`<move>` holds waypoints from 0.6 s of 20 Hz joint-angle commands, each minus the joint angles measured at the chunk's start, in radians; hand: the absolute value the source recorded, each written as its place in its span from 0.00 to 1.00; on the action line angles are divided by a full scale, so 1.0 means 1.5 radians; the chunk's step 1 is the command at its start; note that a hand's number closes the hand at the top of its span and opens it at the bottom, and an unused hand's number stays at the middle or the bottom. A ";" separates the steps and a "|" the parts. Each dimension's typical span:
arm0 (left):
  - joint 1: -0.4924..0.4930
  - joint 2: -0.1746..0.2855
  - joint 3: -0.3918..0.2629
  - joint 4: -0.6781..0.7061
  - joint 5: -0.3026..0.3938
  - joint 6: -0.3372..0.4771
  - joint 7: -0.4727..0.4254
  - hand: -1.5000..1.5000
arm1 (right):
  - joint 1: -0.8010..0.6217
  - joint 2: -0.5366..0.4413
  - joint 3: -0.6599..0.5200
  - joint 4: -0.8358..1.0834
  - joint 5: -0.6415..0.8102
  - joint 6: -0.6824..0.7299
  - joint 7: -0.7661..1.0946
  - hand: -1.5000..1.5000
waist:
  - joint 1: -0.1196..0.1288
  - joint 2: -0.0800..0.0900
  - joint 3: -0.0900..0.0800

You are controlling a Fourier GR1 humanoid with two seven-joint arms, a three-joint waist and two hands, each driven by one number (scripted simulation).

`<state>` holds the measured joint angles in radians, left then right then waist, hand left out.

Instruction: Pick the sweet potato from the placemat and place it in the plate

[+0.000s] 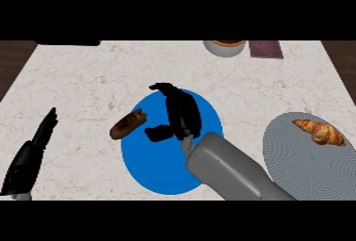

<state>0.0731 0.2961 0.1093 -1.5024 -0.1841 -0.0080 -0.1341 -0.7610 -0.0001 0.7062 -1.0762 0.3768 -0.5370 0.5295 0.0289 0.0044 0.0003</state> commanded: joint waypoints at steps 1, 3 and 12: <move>0.026 -0.006 -0.003 -0.032 -0.001 -0.001 0.013 0.50 | 0.002 0.000 -0.030 -0.021 -0.030 -0.097 -0.033 0.00 | -0.003 -0.002 0.000; 0.053 -0.002 0.000 -0.030 -0.008 0.000 -0.002 0.50 | 0.037 -0.002 -0.080 -0.045 -0.024 -0.105 -0.062 0.00 | -0.013 -0.004 0.000; 0.012 -0.004 0.024 0.021 0.000 0.001 -0.021 0.50 | 0.183 -0.103 -0.237 -0.212 -0.195 -0.056 -0.213 0.00 | -0.024 -0.003 0.001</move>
<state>0.0859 0.3001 0.1426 -1.4876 -0.1790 -0.0134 -0.1415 -0.5659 -0.0926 0.4515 -1.2890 0.2057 -0.6748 0.3102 -0.0032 0.0003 0.0010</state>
